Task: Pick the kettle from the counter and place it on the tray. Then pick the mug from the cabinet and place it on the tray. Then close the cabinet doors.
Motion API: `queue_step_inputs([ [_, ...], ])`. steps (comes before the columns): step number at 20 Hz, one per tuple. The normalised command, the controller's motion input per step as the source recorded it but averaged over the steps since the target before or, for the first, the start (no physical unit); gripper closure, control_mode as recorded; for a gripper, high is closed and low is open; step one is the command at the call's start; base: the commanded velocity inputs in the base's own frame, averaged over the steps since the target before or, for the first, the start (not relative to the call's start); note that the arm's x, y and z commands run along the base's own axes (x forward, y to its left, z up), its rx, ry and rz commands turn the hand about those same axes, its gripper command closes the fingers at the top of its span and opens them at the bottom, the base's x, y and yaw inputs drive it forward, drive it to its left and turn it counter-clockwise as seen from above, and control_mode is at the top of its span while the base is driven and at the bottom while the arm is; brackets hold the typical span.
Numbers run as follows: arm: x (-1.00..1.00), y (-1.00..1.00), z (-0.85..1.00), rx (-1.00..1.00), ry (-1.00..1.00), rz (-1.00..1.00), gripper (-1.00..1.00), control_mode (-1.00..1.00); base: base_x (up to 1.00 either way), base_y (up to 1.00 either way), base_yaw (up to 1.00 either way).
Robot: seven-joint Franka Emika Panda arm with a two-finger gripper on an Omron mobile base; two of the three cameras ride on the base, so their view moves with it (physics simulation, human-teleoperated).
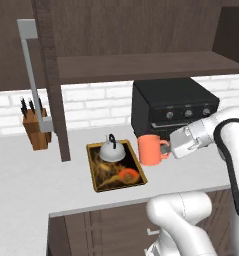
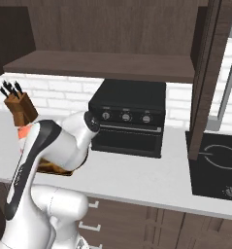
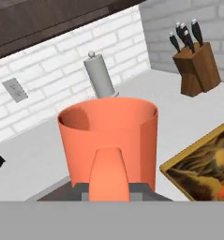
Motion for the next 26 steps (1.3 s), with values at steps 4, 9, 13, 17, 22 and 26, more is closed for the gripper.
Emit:
queue_step_inputs([
  [4,0.45,0.37,-0.81,-0.07,0.0,0.07,1.0,-1.0,0.0,0.0,0.0],
  [9,0.6,0.32,-0.63,-0.18,0.0,0.0,1.0,-1.0,0.0,0.0,0.0],
  [13,0.48,0.05,-0.44,-0.13,-0.04,0.0,1.0,-1.0,0.0,0.0,0.0],
  [17,0.45,0.01,-0.42,-0.02,0.0,0.09,1.0,-1.0,0.0,0.0,0.0],
  [22,0.4,0.09,-0.37,0.0,0.0,0.16,1.0,-1.0,0.0,0.0,0.0],
  [26,0.42,0.14,-0.31,0.0,0.0,0.18,1.0,-1.0,0.0,0.0,0.0],
])
